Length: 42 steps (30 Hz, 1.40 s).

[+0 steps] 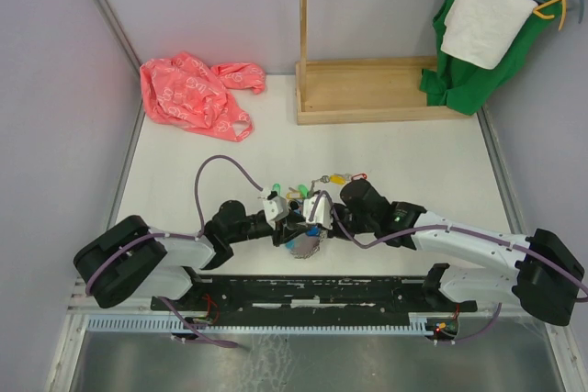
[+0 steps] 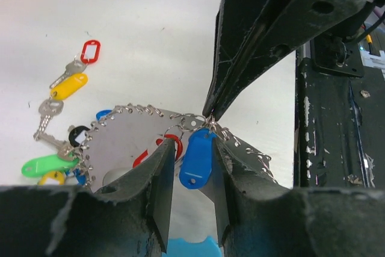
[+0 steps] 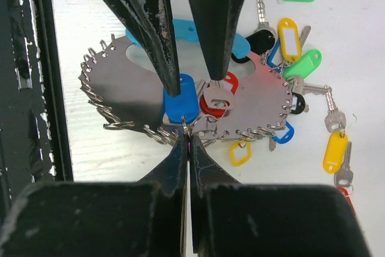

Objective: Put the keys on the keyring

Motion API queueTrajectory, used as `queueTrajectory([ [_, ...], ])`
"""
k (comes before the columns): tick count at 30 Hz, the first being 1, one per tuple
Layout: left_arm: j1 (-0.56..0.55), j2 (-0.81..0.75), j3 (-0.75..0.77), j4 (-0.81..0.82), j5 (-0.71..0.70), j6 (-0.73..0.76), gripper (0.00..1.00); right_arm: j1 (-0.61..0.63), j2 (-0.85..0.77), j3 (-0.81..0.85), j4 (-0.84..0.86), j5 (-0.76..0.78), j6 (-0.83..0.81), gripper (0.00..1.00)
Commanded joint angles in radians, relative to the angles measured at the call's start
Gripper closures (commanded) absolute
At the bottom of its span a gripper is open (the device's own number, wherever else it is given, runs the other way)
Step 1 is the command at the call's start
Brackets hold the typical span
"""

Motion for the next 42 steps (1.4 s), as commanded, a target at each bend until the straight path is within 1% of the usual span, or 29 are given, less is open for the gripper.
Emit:
queueTrajectory([
  [1,-0.002,0.01,0.008,0.1,0.085,0.123,0.62,0.0,-0.027,-0.005,0.091,-0.044,-0.091,0.99],
  [8,-0.002,0.079,0.06,0.088,0.183,0.133,0.62,0.0,-0.023,0.001,0.095,-0.036,-0.095,0.99],
  [19,-0.002,0.128,0.098,0.085,0.149,0.136,0.62,0.0,-0.025,0.002,0.095,-0.037,-0.082,0.99],
  [23,-0.002,0.146,0.116,0.06,0.149,0.133,0.64,0.0,-0.022,0.006,0.096,-0.038,-0.078,0.99],
  [26,-0.002,0.161,0.123,0.056,0.15,0.124,0.7,0.0,-0.021,0.008,0.096,-0.039,-0.071,0.99],
  [28,-0.002,0.167,0.13,0.039,0.146,0.121,0.8,0.0,-0.025,0.008,0.096,-0.034,-0.067,0.99],
  [30,-0.001,0.167,0.133,0.019,0.132,0.117,0.94,-0.001,-0.03,0.008,0.093,-0.026,-0.064,0.99],
  [31,-0.002,0.165,0.131,0.018,0.123,0.114,0.97,-0.001,-0.034,0.009,0.09,-0.021,-0.063,0.99],
  [39,-0.002,0.126,0.105,0.006,0.064,0.071,0.97,-0.009,-0.036,0.0,0.069,0.009,-0.045,0.95],
  [42,0.0,0.109,0.103,0.008,0.055,0.061,0.97,-0.011,-0.038,-0.001,0.055,0.028,-0.037,0.86],
])
